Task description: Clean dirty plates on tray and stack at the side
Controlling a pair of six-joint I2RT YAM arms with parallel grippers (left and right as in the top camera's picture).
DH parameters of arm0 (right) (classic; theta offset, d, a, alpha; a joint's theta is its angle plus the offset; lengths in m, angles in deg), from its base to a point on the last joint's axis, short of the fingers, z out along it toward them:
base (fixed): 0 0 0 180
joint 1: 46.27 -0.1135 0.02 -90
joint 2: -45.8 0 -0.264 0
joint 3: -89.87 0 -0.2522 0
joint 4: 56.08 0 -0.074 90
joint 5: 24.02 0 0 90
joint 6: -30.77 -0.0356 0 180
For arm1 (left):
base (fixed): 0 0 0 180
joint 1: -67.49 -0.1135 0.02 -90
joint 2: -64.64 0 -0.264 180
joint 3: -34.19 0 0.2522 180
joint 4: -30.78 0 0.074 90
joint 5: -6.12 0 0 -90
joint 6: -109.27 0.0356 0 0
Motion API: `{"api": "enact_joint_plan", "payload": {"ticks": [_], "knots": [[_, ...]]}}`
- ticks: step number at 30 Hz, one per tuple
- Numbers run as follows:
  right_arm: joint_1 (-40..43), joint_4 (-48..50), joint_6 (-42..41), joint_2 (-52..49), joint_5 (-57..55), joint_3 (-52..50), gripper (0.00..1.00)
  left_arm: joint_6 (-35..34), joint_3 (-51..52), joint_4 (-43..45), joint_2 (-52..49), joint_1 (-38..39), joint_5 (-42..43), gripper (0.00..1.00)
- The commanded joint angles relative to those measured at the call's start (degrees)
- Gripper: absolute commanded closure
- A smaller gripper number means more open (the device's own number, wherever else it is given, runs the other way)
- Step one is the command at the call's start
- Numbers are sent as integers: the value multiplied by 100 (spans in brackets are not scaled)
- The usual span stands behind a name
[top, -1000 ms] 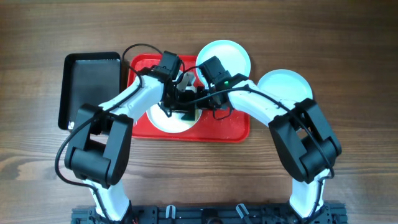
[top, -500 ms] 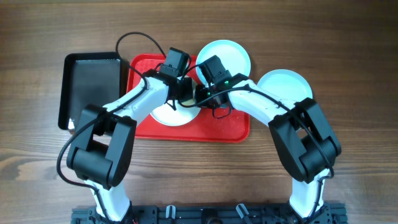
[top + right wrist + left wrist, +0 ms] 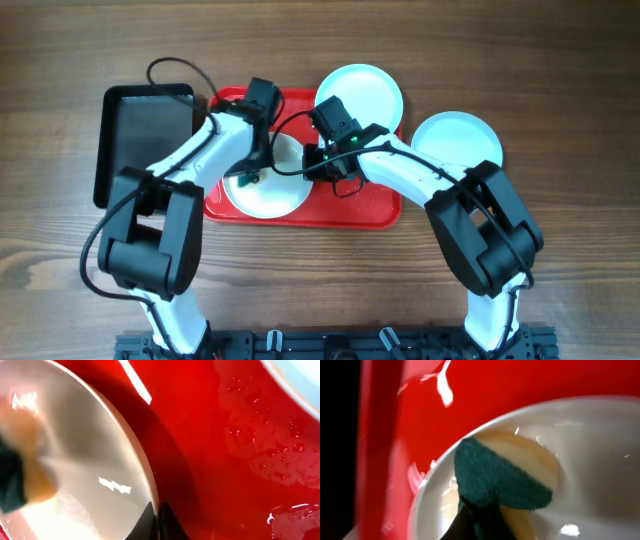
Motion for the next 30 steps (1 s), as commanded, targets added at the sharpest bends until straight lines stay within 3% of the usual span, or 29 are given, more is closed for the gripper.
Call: {"api": "enact_joint_plan", "payload": {"ticks": [1,6,11,14,18,20,24,30], "knots": [[59,-114,44,-125,-72,-68,96,-83,-562,-892,-164,-372,-118,96],[59,-153,46,-125,-55,-68,96,61,-1805,-1937,-164,-579,348,96],[59,-133,70,-125,-90,-68,95,385,-2675,-2186,-164,-636,463,96],[59,-55,195,-133,-219,-68,75,382,-2841,-2048,-164,-697,470,96],[57,74,197,-236,-273,-68,72,382,-2835,-1943,-177,-787,470,96],[57,122,190,-319,-271,-68,73,382,-2833,-1906,-177,-835,470,96],[57,105,190,-345,-160,-68,96,380,-2828,-1878,-177,-914,472,96],[59,-258,225,-90,-26,101,96,382,-2828,-1888,-177,-960,474,96]]}}
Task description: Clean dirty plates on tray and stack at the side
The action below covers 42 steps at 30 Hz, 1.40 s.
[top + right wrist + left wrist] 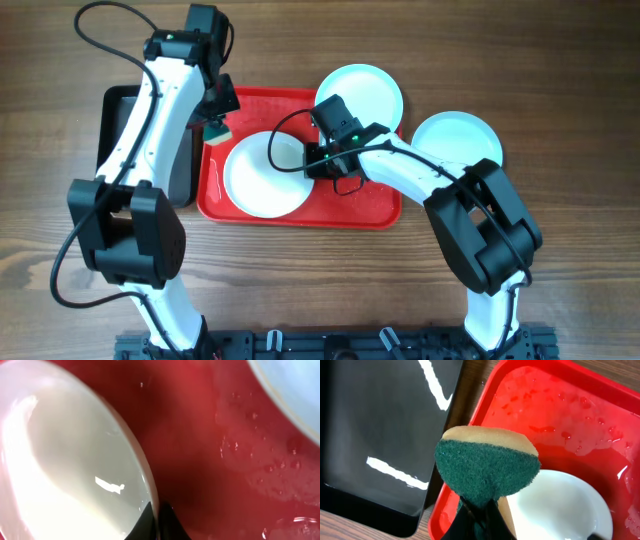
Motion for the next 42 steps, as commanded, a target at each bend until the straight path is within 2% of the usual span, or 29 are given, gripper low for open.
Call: {"api": "enact_joint_plan", "payload": {"ticks": [1,6,9,12,18,30,37,42], "knots": [[22,-374,192,94,-61,109,96,83,-79,7,-22,-46,57,96],[11,-638,496,1008,-776,142,96,85,-79,20,-22,-48,267,96],[-72,-855,721,1519,-1657,142,96,85,-79,22,-22,-81,544,96],[-376,-1047,960,1878,-3036,142,96,92,-79,61,-22,-144,809,96],[-1049,-1228,1091,1904,-5075,142,96,350,-79,105,-22,-271,1250,96],[-2129,-1246,1368,1904,-8205,142,96,363,-79,109,-22,-330,1272,96],[-2625,-1027,1635,1904,-9656,142,96,363,-76,109,-22,-334,1272,96],[-2846,-490,2376,1904,-10107,142,96,363,-76,107,-22,-334,1272,96]]}}
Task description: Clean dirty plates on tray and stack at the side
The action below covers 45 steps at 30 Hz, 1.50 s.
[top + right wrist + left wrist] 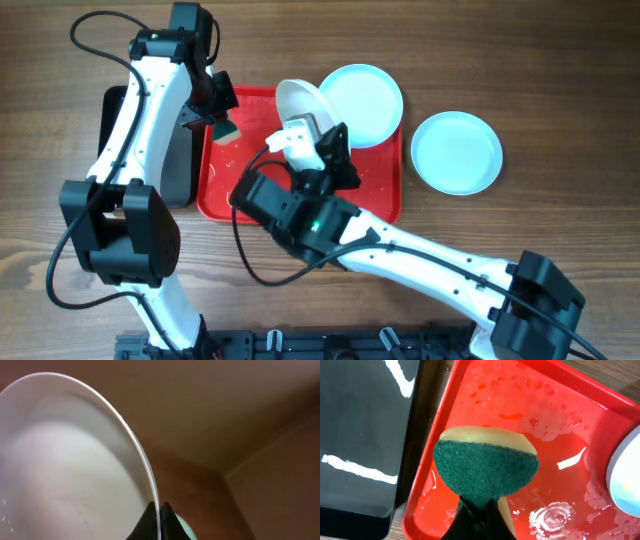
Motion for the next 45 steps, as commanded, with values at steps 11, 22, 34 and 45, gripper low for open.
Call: {"api": "enact_joint_plan", "payload": {"ticks": [11,22,34,45], "knots": [[-186,662,796,-17,-557,57,96,116,-76,20,-22,-42,92,96],[433,-411,-1888,-22,3906,9,96,118,-76,20,-22,-42,87,96],[1764,-7,-2815,-715,6719,-446,95,118,-76,22,-22,-48,87,96],[1915,638,-1757,-1117,7278,-446,74,118,-76,24,-22,-48,87,96]]}}
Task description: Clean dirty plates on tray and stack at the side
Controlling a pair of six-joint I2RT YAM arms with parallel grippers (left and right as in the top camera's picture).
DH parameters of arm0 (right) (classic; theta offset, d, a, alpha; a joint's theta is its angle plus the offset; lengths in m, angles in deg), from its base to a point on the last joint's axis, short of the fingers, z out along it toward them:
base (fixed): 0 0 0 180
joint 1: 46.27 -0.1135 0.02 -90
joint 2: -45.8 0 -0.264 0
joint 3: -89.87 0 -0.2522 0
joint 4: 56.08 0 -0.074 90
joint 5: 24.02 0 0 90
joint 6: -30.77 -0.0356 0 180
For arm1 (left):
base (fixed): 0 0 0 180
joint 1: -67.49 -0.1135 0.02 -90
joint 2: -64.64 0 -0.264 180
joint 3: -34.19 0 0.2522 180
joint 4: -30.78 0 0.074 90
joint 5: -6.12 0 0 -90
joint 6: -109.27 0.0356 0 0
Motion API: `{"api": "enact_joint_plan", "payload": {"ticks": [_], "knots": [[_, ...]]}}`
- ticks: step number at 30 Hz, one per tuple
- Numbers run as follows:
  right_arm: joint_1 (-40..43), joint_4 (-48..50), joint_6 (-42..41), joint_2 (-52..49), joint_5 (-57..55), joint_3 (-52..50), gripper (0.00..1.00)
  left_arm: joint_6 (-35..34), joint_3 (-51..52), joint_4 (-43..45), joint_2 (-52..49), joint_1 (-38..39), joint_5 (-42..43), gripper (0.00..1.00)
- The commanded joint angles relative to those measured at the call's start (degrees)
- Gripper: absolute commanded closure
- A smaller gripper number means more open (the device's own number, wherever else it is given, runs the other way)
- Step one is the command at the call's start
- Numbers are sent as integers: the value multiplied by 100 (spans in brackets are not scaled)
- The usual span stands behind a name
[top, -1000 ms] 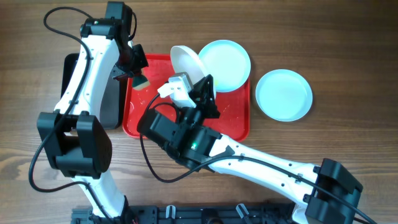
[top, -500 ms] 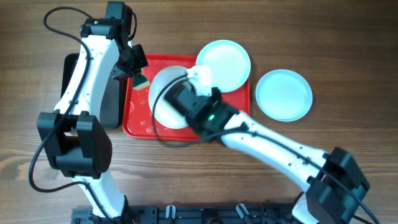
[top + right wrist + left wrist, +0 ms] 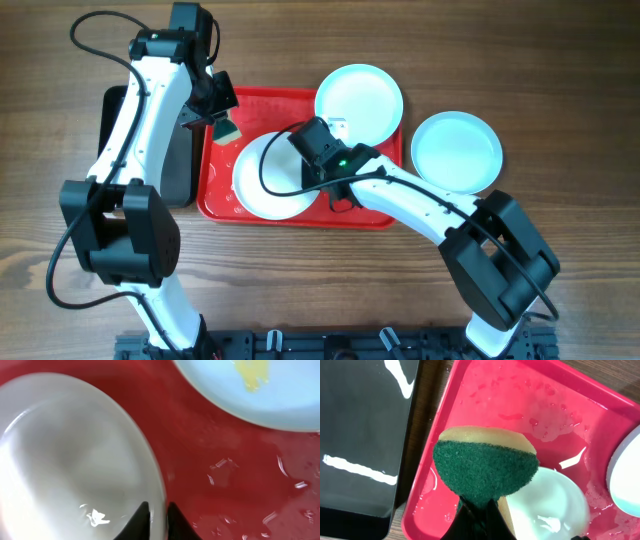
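Note:
On the wet red tray (image 3: 365, 205) a white plate (image 3: 270, 178) lies flat. My right gripper (image 3: 318, 188) is at its right rim; in the right wrist view the right gripper (image 3: 156, 506) has its fingers parted on either side of the plate's (image 3: 70, 460) edge. A second plate (image 3: 358, 95) with a yellow smear (image 3: 255, 370) lies on the tray's far right corner. Above the tray's left end, my left gripper (image 3: 220, 122) is shut on a green and yellow sponge (image 3: 485, 467), clear of the plate (image 3: 547, 505).
A black tray (image 3: 130, 140) lies left of the red one, close under the left arm. A pale plate (image 3: 457, 150) rests alone on the wooden table to the right of the tray. Water drops cover the tray's floor (image 3: 530, 405).
The plate that my right gripper held tilted high above the tray now lies flat on the tray. The right fingers, then pinched on the rim, now stand apart. The left gripper and sponge have not moved.
First the sponge in my left gripper pressed on the plate while my right gripper pinched its rim. Then the sponge was up at the tray's left end. After that the right gripper held the plate raised and tilted; now it lies on the tray again.

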Motion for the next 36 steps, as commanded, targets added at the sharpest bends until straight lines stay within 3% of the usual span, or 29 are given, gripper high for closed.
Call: {"api": "enact_joint_plan", "payload": {"ticks": [1,4,8,12,20,24,27,36], "knots": [[2,284,903,-63,240,9,69,114,-76,22,-22,-48,85,96],[17,675,1714,-177,249,9,61,116,-76,22,-22,-48,85,96],[111,1128,2776,-376,535,11,61,114,-76,20,-22,-48,87,96],[343,1333,3195,-557,645,20,61,114,-76,20,-22,-48,87,96],[761,1561,3222,-658,1110,20,62,116,-76,22,-22,-48,85,96],[763,1526,3195,-658,1412,20,74,114,-76,22,-22,-48,87,96],[763,1460,3167,-658,1609,17,76,114,-76,22,-22,-48,87,96],[763,1340,2393,-717,1565,17,82,114,-76,22,-22,-48,87,96]]}}
